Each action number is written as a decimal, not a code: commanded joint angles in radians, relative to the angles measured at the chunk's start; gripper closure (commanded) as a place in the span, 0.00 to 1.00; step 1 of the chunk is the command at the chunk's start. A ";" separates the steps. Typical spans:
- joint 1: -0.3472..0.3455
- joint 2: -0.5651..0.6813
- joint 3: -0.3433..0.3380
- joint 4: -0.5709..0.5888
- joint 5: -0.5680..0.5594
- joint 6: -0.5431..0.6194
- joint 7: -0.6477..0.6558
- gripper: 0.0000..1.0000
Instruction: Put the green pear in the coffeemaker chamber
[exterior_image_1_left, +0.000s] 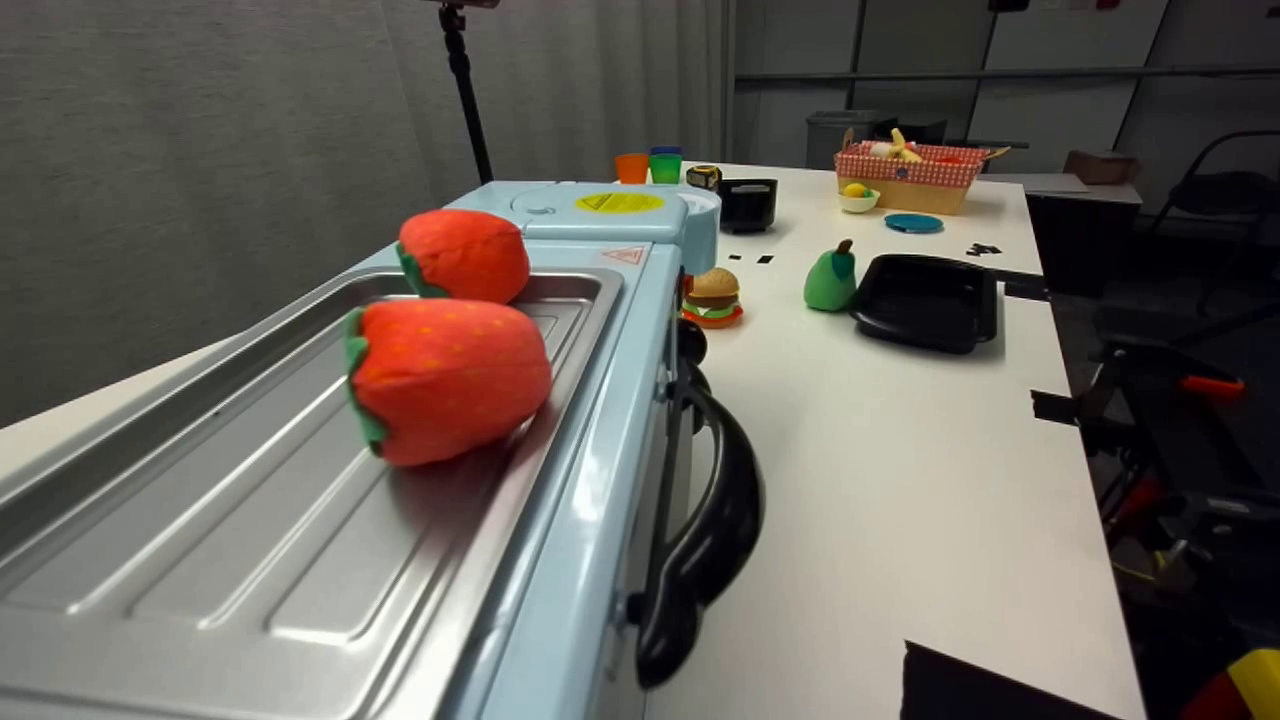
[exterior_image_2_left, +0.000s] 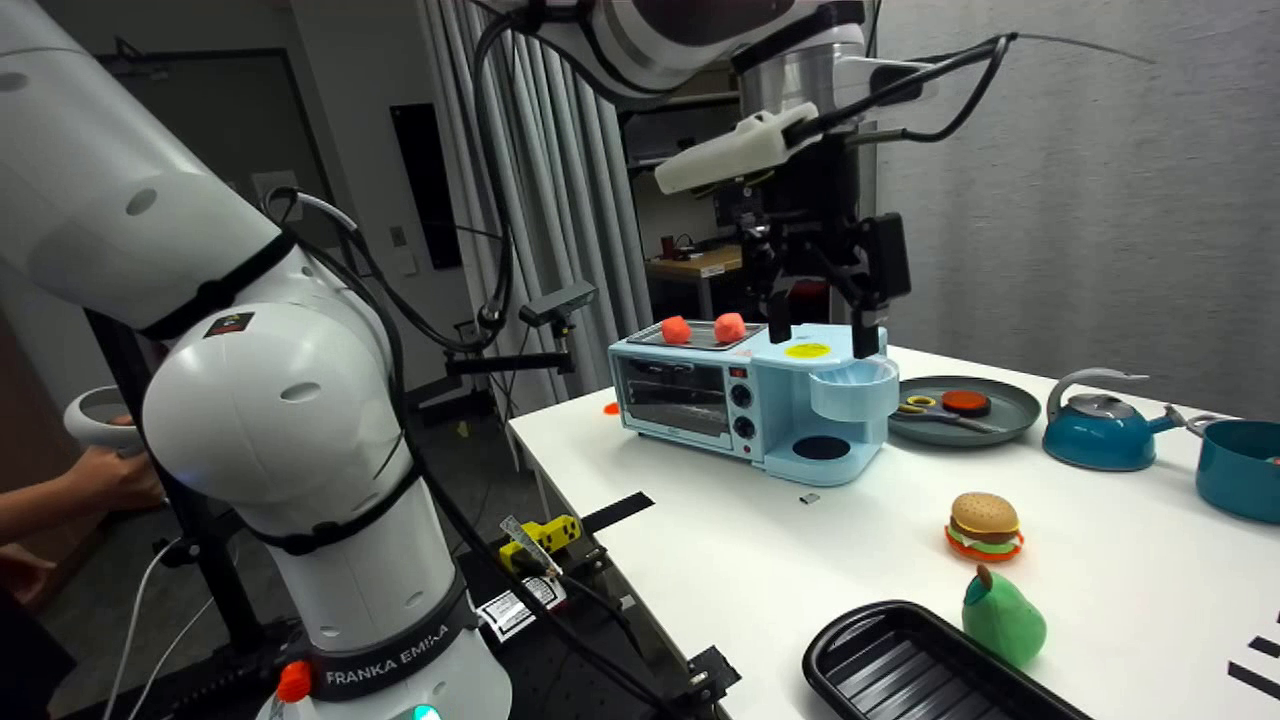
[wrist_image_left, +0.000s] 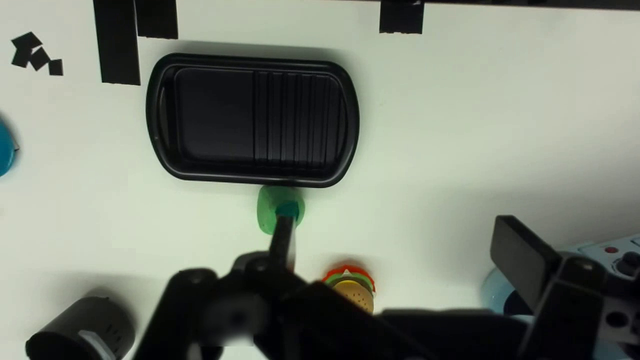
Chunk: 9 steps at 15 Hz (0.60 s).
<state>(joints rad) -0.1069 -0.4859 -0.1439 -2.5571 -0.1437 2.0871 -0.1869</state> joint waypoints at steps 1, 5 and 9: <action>-0.023 0.098 -0.022 0.065 -0.022 0.053 -0.013 0.00; -0.031 0.190 -0.039 0.115 -0.026 0.106 -0.029 0.00; -0.035 0.277 -0.050 0.163 -0.020 0.130 -0.044 0.00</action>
<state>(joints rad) -0.1285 -0.2864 -0.1849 -2.4489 -0.1510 2.1937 -0.1980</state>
